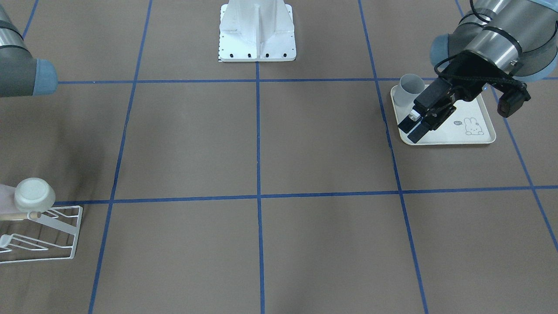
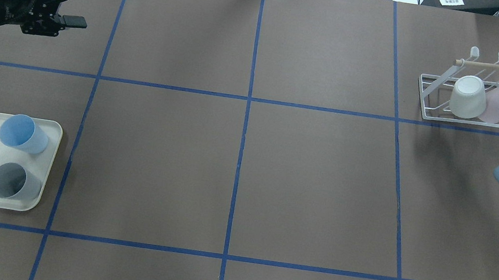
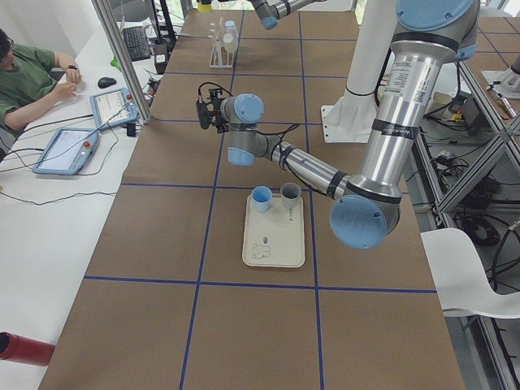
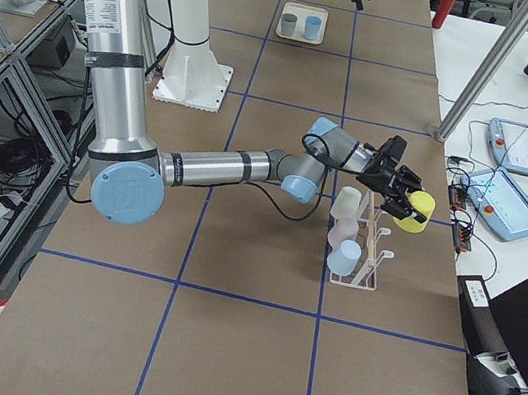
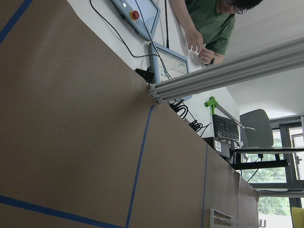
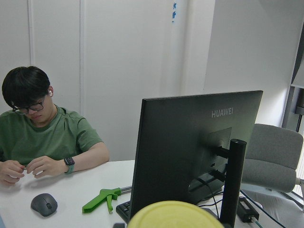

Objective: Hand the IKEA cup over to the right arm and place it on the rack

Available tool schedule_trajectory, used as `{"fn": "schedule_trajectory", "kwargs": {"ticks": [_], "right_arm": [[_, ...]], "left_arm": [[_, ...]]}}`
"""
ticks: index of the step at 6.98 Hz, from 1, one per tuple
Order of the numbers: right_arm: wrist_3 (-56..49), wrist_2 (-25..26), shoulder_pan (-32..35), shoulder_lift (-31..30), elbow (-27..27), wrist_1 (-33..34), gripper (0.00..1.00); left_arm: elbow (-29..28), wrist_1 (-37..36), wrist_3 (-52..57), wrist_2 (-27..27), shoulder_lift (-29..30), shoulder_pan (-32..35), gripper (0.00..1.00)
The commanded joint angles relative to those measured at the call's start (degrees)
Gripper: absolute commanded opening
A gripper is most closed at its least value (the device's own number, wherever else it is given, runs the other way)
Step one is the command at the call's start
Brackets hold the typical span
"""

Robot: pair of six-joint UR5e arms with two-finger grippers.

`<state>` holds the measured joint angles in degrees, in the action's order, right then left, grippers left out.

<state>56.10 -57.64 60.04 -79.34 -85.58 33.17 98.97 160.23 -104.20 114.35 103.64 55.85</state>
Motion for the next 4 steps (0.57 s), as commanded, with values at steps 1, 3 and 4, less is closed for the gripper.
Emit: {"fn": "schedule_trajectory", "kwargs": {"ticks": [1,3,4], "right_arm": [[-0.1,0.2,-0.3,0.4,7.7,-7.2,0.0],[-0.1,0.0,-0.3,3.0,12.1,-8.6,0.0],[-0.1,0.2,-0.9,3.1,12.5,-8.6,0.0]], "left_arm": [[-0.3,0.0,0.1,-0.1,-0.4,-0.3,1.0],[-0.4,0.0,0.1,0.0,-0.3,-0.4,1.0],[-0.4,0.0,0.1,0.0,-0.1,-0.4,1.0]]}}
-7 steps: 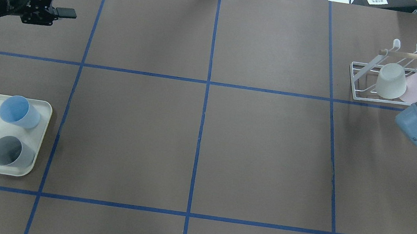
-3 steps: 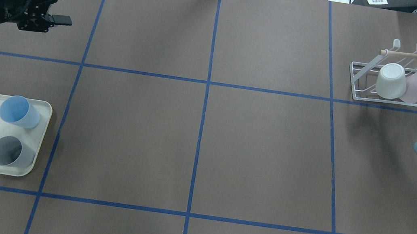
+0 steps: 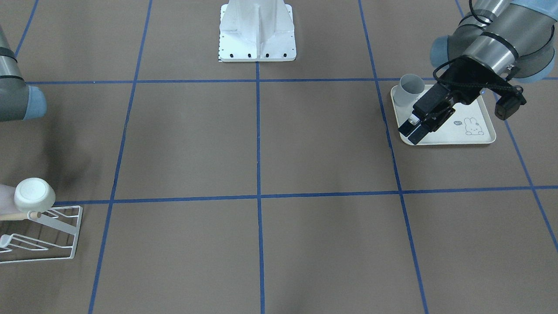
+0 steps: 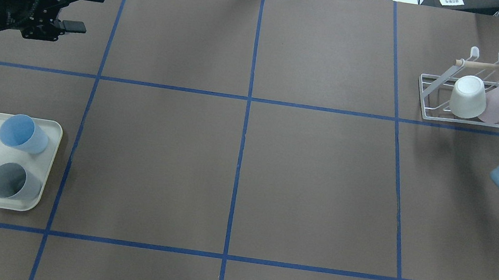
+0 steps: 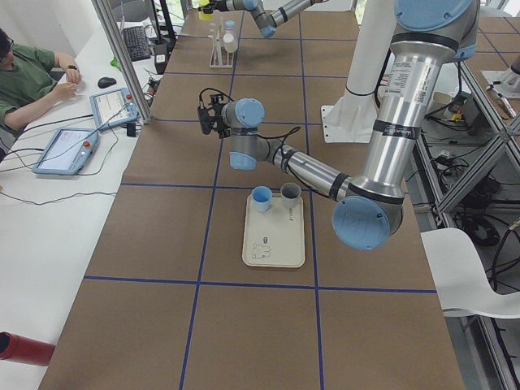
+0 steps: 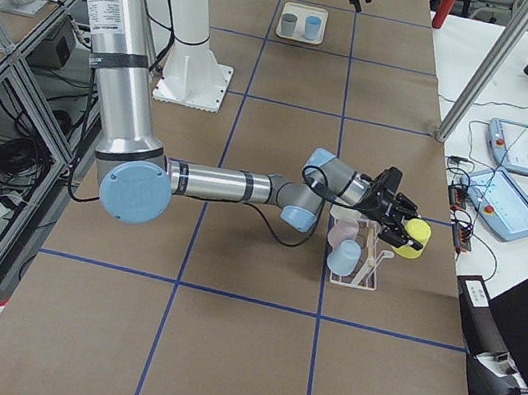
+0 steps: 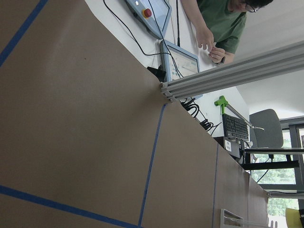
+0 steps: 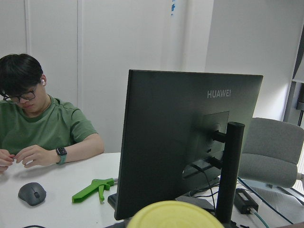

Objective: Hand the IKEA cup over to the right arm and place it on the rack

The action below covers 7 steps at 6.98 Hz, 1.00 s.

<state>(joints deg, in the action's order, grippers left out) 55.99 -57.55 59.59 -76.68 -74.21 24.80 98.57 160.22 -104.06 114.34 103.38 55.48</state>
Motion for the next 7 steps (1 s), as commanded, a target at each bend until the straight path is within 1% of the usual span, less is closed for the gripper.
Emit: {"fn": "schedule_trajectory", "kwargs": {"ticks": [1,7], "right_arm": [[0.0,0.1,-0.7,0.3,1.3,-0.3,0.0],[-0.1,0.2,-2.6,-1.3,2.3,-1.0,0.0]], "left_arm": [[0.0,0.0,0.0,0.0,0.1,0.0,1.0],[0.1,0.1,0.0,0.3,0.0,0.0,1.0]]}}
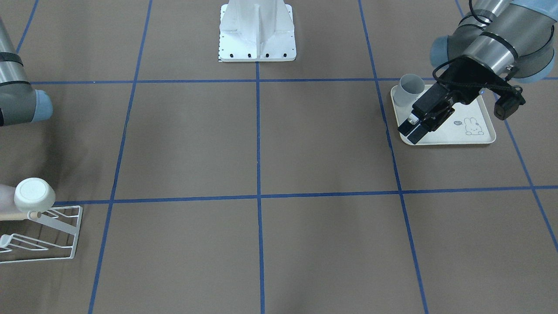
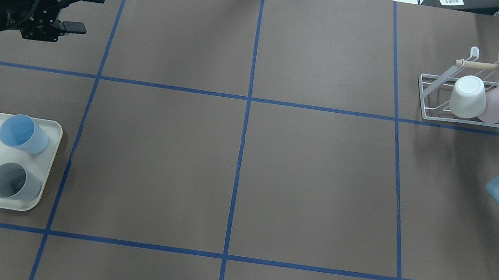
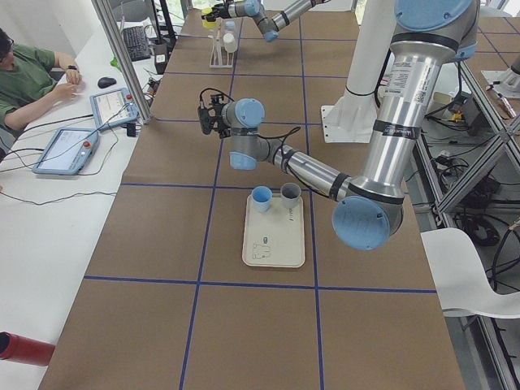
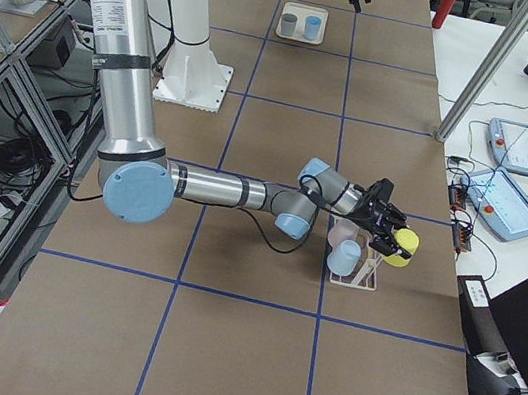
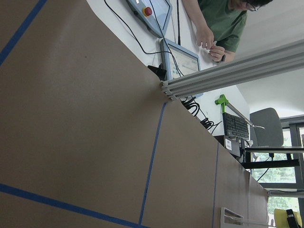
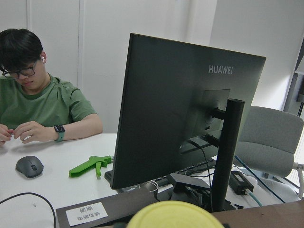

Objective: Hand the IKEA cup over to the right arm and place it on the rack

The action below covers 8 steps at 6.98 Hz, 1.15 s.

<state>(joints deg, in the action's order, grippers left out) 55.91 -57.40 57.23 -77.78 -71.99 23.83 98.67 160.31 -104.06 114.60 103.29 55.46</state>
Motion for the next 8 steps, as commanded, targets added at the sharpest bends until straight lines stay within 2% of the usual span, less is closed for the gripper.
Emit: {"fn": "schedule_trajectory", "kwargs": {"ticks": [1,2,3,4,8], "right_arm": [[0.1,-0.1,-0.2,-0.4,0.2,-0.1,0.04],[0.1,-0.2,-0.2,-0.8,0.2,-0.1,0.13],[0.0,-0.3,-0.2,-0.9,0.2,-0.1,0.43],[0.0,-0.3,-0.2,-0.9,0.4,-0.1,0.99],[-0.4,-1.6,0.1,-1.9,1.0,-4.7,1.0]], "left_arm": [[0.0,0.0,0.0,0.0,0.1,0.0,1.0],[0.1,0.0,0.0,0.0,0.2,0.0,1.0],[0.1,0.0,0.0,-0.1,0.2,0.0,1.0],[0.2,0.0,0.0,-0.1,0.1,0.0,1.0],[0.4,0.0,0.0,0.0,-0.1,0.0,1.0]]}}
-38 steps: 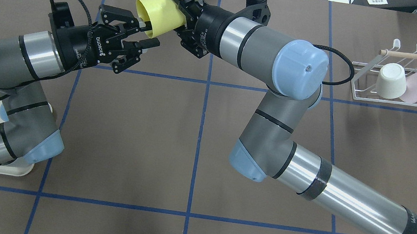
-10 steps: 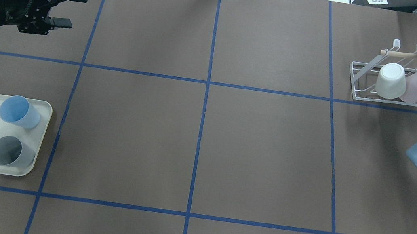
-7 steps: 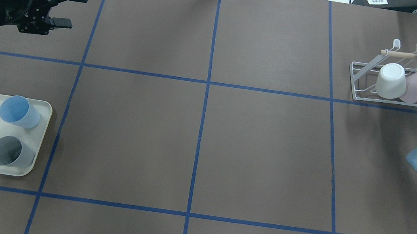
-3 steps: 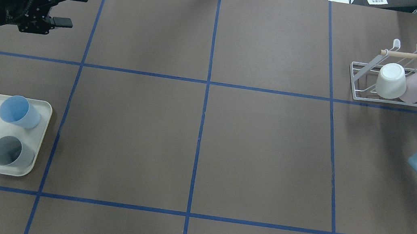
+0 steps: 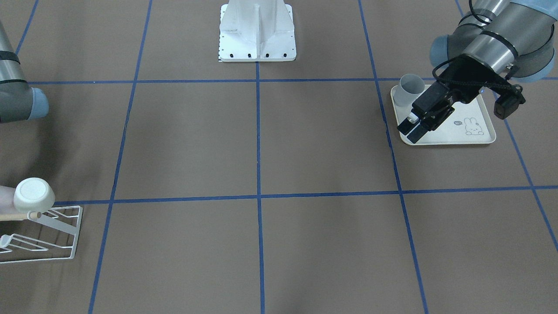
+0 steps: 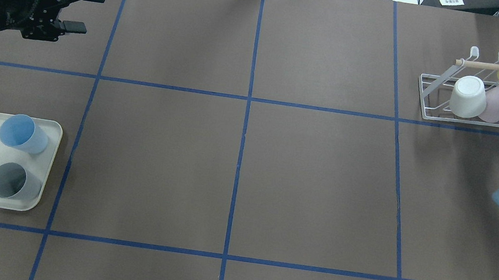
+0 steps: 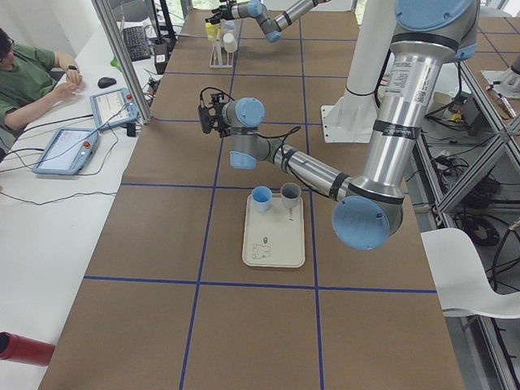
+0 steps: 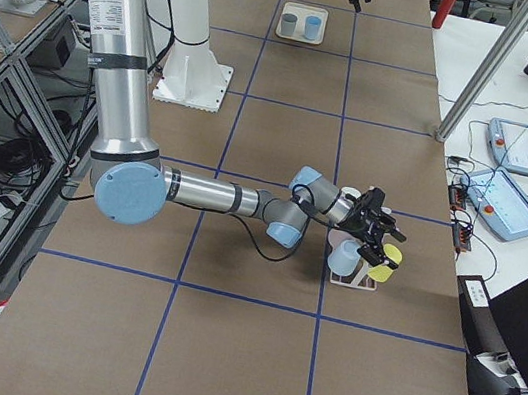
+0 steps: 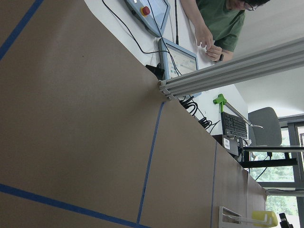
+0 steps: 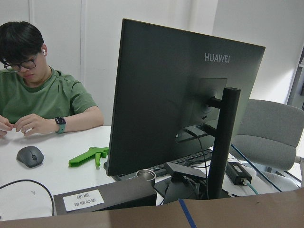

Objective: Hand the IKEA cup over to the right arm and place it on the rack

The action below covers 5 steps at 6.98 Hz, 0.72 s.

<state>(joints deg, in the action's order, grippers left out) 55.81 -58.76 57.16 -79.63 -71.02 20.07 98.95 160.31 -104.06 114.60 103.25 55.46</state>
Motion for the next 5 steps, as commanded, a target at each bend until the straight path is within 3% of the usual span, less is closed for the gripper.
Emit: {"fn": "schedule_trajectory", "kwargs": {"ticks": [1,3,5], "right_arm": [[-1.8,-0.6,1.1,0.1,-0.7,-1.8,1.0],[-3.6,-12.4,8.4,0.0,-4.5,-3.6,1.0],[-1.2,-15.9,10.1,0.3,-8.2,-3.4,1.0]], "left_arm": [[0.2,0.0,0.0,0.8,-0.1,0.1,1.0],[0.2,0.0,0.0,3.0,-0.1,0.4,1.0],[-0.1,0.0,1.0,5.2,-1.1,1.6,1.0]]}}
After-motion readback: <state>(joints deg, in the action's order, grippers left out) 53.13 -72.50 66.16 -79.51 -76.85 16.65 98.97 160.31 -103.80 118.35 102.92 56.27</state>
